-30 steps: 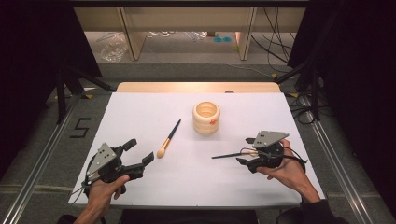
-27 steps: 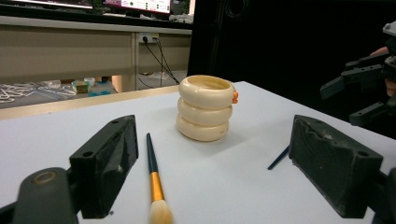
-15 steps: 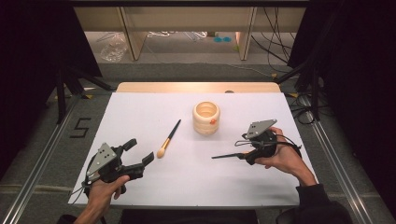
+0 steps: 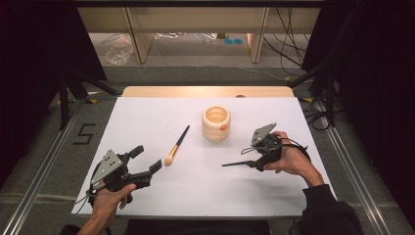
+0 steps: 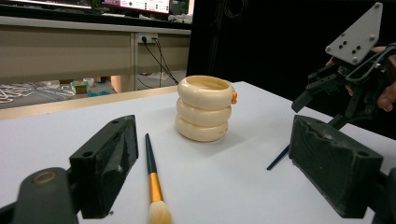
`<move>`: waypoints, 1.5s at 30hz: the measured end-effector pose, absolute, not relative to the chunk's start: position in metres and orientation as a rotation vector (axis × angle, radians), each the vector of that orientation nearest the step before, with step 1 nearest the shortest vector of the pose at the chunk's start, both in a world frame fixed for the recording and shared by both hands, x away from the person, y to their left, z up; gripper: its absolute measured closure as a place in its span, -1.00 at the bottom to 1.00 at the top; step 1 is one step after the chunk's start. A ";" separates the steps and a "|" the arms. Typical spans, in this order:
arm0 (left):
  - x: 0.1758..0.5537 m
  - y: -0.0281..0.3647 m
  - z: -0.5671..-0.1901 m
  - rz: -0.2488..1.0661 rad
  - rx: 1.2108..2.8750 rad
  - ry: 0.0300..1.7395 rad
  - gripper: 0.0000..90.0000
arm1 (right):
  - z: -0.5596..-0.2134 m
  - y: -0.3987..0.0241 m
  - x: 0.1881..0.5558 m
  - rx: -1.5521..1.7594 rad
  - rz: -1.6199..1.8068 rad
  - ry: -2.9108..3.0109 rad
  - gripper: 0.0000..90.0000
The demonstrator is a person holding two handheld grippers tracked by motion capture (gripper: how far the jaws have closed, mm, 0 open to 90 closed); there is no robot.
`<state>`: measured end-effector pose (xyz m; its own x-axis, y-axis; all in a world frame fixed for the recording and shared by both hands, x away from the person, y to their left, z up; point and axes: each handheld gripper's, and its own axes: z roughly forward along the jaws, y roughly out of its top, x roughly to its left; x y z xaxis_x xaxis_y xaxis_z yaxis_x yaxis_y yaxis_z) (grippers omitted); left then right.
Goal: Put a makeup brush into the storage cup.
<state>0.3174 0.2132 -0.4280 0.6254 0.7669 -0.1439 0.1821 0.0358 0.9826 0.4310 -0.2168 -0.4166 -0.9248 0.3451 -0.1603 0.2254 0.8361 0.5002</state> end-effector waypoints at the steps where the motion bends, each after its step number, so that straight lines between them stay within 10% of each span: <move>1: 0.317 0.213 -0.428 0.541 1.502 0.835 -0.65 | -0.417 -0.216 0.432 0.428 0.701 2.774 -0.34; 45: 0.317 0.213 -0.428 0.536 1.500 0.833 -0.65 | -0.446 -0.195 0.455 0.290 0.385 2.946 0.08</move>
